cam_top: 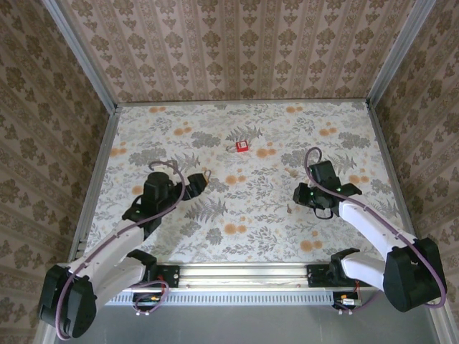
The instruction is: Unlock with the key
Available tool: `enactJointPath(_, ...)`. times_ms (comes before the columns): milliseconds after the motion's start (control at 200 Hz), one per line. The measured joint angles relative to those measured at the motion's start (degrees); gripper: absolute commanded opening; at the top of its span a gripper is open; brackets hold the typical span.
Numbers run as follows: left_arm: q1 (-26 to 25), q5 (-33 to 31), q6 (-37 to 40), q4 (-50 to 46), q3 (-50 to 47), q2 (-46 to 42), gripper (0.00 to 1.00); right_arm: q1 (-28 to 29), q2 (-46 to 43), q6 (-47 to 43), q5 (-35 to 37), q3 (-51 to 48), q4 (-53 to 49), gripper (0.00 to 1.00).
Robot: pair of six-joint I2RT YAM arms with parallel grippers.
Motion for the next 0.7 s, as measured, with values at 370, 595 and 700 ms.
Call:
enactJointPath(370,-4.5,-0.6,-0.1,0.1,1.6,4.5,0.97,1.8,8.2,-0.5,-1.9,-0.3,0.2,0.19)
enactJointPath(595,-5.6,0.3,0.0,-0.1,4.5,7.2,0.96,3.2,12.5,-1.9,-2.9,0.2,0.2,0.16)
enactJointPath(700,-6.0,0.5,0.0,0.0,4.9,7.7,0.96,3.5,12.6,-2.2,-2.9,0.2,0.1,0.17)
